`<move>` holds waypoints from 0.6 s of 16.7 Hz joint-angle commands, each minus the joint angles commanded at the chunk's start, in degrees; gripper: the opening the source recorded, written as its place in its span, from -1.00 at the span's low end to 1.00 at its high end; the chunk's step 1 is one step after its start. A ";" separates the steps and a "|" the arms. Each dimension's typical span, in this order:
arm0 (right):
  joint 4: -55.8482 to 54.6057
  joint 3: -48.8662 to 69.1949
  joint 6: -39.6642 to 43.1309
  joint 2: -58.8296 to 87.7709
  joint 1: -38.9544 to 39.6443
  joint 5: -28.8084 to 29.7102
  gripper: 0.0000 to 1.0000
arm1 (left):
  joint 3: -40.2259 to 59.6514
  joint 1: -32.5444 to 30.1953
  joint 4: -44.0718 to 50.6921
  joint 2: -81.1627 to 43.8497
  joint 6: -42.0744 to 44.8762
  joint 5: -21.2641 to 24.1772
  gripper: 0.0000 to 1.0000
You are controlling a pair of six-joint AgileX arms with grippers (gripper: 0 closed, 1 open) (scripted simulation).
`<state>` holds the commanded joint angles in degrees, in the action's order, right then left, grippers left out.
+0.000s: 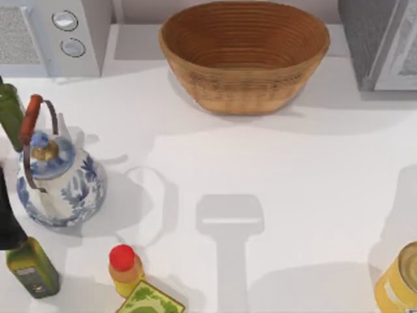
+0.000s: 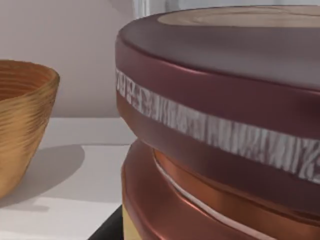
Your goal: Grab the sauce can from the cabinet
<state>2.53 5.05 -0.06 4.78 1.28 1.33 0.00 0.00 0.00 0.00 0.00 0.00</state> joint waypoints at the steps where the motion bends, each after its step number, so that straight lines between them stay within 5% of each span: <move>1: -1.07 -2.18 0.02 -2.04 -0.54 -0.56 -1.00 | 0.00 0.00 0.00 0.00 0.00 0.00 1.00; 10: -2.86 -4.91 -0.06 -3.93 -0.88 -1.30 -1.00 | 0.00 0.00 0.00 0.00 0.00 0.00 1.00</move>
<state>-0.33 0.14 -0.12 0.85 0.40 0.04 0.00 0.00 0.00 0.00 0.00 0.00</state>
